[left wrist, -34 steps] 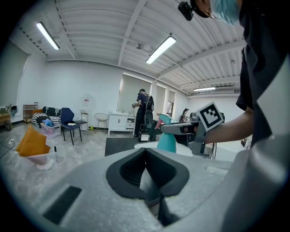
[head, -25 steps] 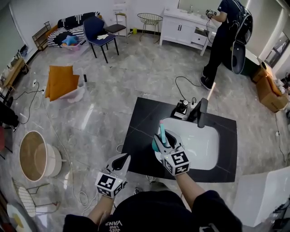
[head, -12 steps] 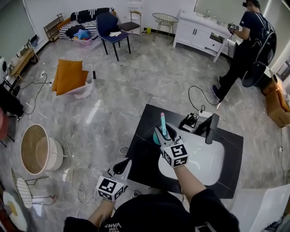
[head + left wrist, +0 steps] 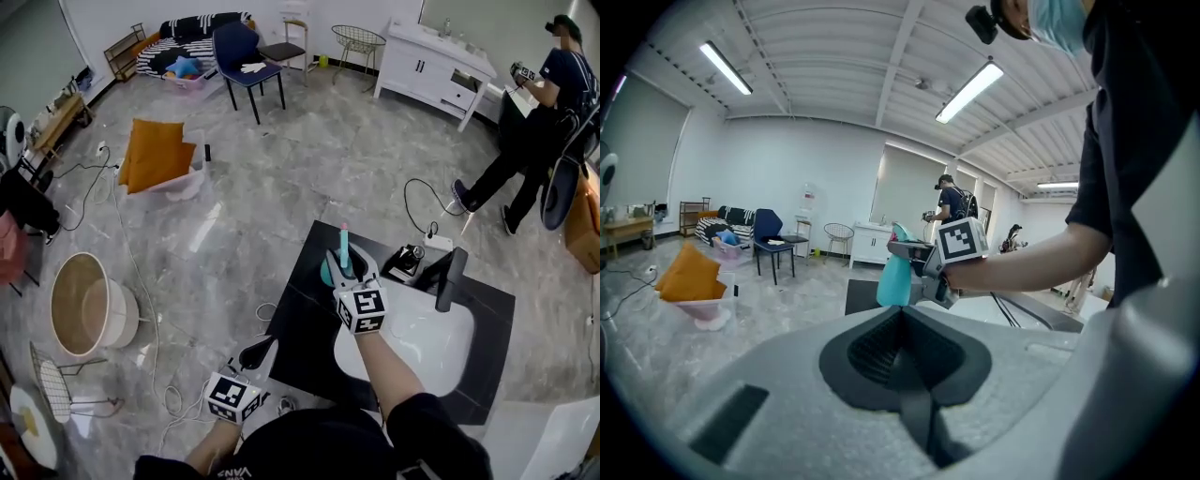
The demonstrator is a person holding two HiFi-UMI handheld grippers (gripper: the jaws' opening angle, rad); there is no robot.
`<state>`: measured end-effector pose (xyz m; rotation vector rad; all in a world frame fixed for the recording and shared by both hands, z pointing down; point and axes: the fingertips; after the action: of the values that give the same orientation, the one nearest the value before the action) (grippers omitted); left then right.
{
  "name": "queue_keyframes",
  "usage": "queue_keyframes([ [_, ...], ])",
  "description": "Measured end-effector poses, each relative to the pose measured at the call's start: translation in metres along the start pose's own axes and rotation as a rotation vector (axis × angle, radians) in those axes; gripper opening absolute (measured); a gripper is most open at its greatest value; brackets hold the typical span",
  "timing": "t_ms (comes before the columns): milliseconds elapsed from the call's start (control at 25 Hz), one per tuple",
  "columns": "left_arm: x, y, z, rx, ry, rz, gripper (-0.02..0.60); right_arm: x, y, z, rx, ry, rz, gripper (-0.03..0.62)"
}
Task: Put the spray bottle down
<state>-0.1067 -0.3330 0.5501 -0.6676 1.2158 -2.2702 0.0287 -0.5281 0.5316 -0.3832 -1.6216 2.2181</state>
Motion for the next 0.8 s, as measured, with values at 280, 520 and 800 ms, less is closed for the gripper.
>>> queue_keyframes([
  [280,-0.004,-0.004,0.001,0.017,0.004,0.003,0.011,-0.002,-0.007,0.010,-0.007,0.004,0.015,0.153],
  [520,-0.002,-0.005,-0.002,0.027,0.011,0.002,0.011,0.004,-0.016,0.011,0.004,0.007,0.016,0.153],
  [800,-0.002,-0.007,-0.001,0.027,0.015,0.006,0.011,0.005,-0.019,0.012,0.026,0.007,0.016,0.160],
])
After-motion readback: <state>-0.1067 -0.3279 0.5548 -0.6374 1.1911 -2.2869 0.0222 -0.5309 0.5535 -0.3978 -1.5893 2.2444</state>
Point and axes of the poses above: the fingertips, and each gripper's own axes: z forward along the fingers, x to its left, y out of its top, and after that the axes turned 10 degrees about x, right-handed
